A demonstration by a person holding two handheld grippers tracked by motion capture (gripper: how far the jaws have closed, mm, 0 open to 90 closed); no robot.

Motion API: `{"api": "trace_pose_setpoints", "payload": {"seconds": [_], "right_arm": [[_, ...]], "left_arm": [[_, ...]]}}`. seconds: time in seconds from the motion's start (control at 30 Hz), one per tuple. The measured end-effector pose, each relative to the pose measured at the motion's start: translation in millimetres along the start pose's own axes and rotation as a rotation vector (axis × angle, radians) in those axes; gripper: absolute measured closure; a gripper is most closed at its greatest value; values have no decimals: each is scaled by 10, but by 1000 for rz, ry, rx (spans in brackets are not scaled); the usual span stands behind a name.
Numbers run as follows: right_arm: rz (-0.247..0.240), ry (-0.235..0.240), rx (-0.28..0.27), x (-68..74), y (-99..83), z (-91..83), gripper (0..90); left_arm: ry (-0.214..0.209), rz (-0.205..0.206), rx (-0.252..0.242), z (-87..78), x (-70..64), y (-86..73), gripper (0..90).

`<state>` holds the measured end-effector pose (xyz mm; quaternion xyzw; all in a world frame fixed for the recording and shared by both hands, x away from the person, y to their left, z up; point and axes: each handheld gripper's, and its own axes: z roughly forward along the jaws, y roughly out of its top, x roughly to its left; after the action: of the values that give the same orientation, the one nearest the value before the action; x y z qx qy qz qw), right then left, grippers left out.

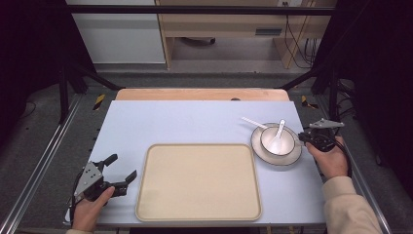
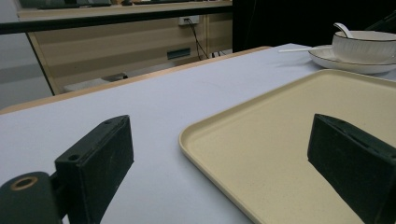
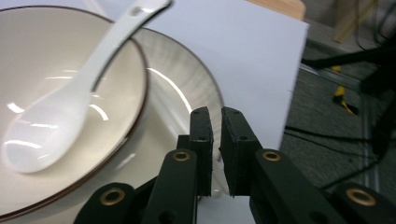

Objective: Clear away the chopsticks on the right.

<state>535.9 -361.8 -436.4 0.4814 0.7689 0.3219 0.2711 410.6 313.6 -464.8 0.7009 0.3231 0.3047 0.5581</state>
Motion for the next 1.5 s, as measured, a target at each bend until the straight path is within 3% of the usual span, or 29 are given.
{"api": "trace_pose_setpoints", "payload": {"seconds": [0.13,0.33,0.77,1.0,1.3,1.5], "right_arm": [[-27,26,15,5,3,51,804],[-1,50,22,-27,2,128,791],[-28,54,54,-75,42,225,766],[-48,61,65,-87,59,277,831],[-90,52,59,-85,51,259,840],[-62,31,12,-90,88,163,841]], "left_arm": [[-1,2,1,3,-6,1,66],[4,-3,2,-5,9,-6,66],[5,-4,6,-4,7,-7,67],[8,-8,4,-10,5,-6,67],[14,-9,2,-17,11,-3,68],[18,-11,0,-21,15,-2,68]]}}
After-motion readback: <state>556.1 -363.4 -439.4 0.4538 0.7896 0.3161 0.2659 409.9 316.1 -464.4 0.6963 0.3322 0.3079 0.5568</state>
